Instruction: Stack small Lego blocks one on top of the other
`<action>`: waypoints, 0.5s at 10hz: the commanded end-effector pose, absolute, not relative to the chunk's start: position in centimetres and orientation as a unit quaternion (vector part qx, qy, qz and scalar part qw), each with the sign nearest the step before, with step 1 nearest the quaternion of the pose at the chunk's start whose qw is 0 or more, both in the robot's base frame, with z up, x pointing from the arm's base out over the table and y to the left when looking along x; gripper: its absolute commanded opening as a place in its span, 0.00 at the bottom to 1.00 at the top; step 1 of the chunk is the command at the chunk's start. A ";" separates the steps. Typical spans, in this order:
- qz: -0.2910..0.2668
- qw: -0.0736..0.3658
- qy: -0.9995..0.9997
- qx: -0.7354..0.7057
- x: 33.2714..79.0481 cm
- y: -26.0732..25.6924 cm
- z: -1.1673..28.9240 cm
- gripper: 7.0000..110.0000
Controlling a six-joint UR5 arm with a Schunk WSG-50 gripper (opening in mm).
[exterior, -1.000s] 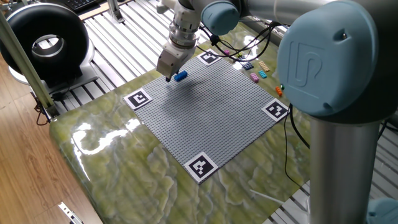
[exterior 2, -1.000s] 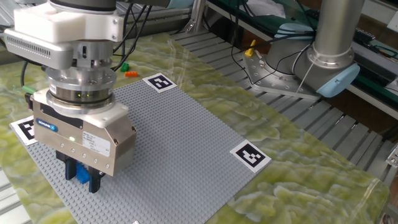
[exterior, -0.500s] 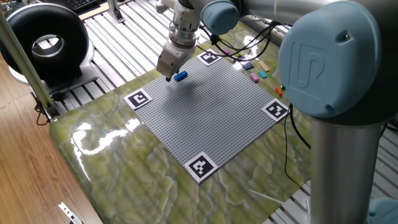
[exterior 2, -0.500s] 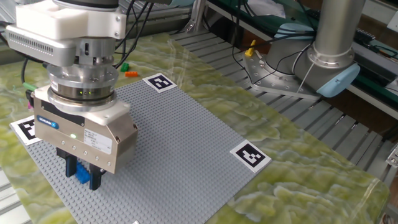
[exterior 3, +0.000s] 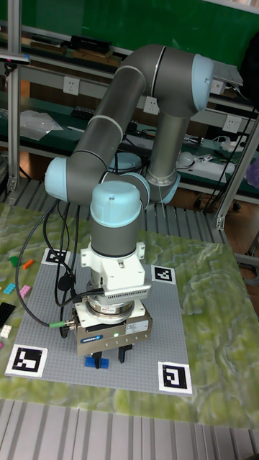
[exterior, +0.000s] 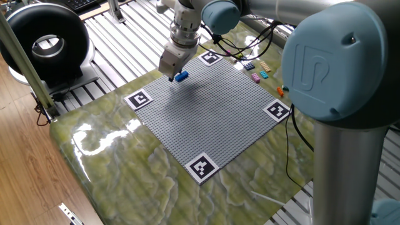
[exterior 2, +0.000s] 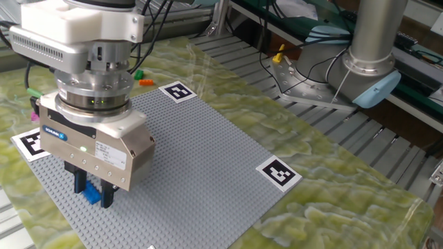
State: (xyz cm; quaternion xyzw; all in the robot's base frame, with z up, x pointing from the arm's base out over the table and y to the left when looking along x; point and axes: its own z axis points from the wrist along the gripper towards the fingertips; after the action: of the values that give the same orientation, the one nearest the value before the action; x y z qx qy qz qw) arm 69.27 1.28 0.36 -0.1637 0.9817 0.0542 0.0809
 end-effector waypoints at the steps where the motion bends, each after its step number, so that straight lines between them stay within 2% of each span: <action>1: 0.059 0.078 0.983 -0.157 69.0 1.5 0.7 0.36; 5: 0.054 0.075 0.983 -0.156 68.7 1.4 0.3 0.36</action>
State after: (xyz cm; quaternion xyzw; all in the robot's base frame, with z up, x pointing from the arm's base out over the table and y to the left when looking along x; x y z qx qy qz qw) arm 68.82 1.47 0.33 -0.1609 0.9826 0.0525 0.0760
